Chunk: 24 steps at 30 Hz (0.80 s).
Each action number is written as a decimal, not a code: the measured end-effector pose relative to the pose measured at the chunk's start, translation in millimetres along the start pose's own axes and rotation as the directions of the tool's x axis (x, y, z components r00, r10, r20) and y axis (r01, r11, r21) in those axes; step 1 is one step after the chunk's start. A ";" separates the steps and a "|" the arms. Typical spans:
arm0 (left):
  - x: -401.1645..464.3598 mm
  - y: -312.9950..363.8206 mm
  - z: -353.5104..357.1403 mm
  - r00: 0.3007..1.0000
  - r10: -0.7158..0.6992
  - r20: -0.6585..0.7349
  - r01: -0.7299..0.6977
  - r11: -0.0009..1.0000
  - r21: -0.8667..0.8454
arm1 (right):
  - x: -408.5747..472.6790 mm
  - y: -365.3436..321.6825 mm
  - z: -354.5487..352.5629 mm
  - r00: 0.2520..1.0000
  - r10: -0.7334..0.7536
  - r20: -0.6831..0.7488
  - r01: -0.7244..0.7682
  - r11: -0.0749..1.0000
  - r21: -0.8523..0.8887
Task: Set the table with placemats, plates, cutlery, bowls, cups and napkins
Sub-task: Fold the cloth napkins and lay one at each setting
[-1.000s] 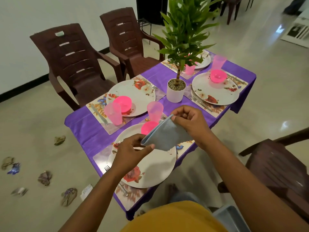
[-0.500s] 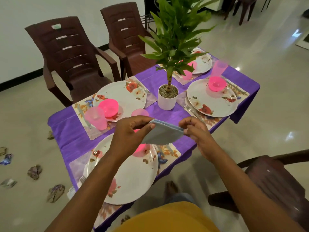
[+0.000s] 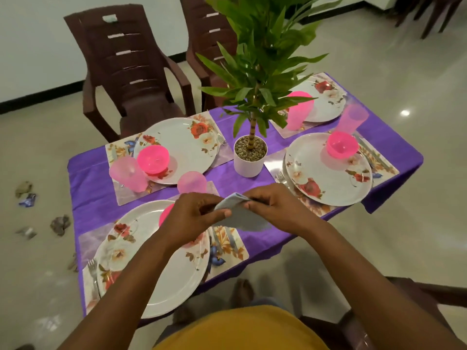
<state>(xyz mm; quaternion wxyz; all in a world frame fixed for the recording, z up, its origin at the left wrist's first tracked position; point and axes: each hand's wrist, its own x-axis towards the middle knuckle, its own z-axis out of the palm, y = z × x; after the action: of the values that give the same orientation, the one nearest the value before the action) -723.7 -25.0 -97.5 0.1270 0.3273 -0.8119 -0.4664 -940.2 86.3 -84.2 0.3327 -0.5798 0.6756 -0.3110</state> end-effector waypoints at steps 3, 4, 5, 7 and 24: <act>1.1 -15.1 6.8 0.986 -0.149 0.075 0.143 0.987 0.080 | -0.9 7.5 -14.2 1.000 0.017 0.017 -0.019 0.993 0.115; 0.9 -20.1 7.4 0.979 -0.180 0.100 0.175 0.983 0.060 | -1.2 10.3 -18.4 0.999 0.032 0.018 -0.034 0.987 0.156; 0.6 -23.9 7.2 0.973 -0.187 0.134 0.186 0.982 0.021 | -2.1 13.0 -22.0 0.999 0.050 0.017 -0.052 0.980 0.190; -0.2 -25.9 7.1 0.969 -0.156 0.193 0.182 0.975 -0.128 | -4.2 15.9 -27.5 0.994 0.108 0.000 -0.104 0.961 0.257; 15.1 -26.4 57.9 0.930 -0.319 0.184 0.361 0.700 -0.616 | -15.3 35.4 -4.1 0.810 0.568 -0.148 -0.390 0.709 0.588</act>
<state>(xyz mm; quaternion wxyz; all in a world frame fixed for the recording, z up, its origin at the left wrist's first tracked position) -753.8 -5.0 -152.1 0.1169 0.3934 -0.5329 -0.7400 -962.4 106.3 -109.0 0.4360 -0.2080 0.7351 -0.4756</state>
